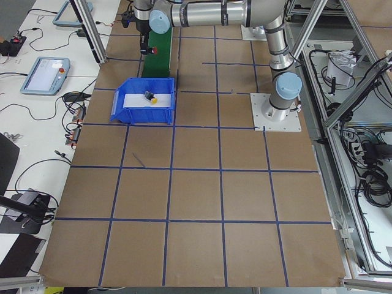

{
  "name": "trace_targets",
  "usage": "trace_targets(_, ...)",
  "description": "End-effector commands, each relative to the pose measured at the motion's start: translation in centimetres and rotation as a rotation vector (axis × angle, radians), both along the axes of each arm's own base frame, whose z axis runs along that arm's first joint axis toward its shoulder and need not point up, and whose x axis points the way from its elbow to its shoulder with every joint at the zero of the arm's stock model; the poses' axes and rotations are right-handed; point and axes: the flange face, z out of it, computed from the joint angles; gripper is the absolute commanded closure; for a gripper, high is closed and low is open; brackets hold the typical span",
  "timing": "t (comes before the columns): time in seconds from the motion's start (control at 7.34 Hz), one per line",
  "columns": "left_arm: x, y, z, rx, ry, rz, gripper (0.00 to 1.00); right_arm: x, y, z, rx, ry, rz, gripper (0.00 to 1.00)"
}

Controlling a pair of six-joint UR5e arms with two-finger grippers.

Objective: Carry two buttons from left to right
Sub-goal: 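Carry the red-capped button with the left gripper over the conveyor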

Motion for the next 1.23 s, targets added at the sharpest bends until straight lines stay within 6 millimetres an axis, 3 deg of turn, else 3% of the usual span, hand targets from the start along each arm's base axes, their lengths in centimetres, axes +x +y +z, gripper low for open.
trace_targets(0.0, -2.9, -0.5, -2.3, -0.017, 0.008, 0.006, 0.84, 0.0, 0.0, 0.0, 0.000, 0.000, 0.000, 0.00)
trace_targets(0.41, -4.2, -1.9, -7.0, -0.004, 0.010, 0.026, 0.84, 0.0, 0.0, 0.0, 0.000, 0.000, 0.000, 0.00)
trace_targets(0.95, -6.4, -2.8, -11.5, -0.014, 0.010, 0.009, 0.84, 0.0, 0.0, 0.0, 0.000, 0.000, 0.000, 0.00)
trace_targets(1.09, -6.4, -3.1, -12.2, -0.025, 0.008, 0.008, 0.27, 0.0, 0.0, -0.1, 0.002, 0.000, 0.000, 0.00)
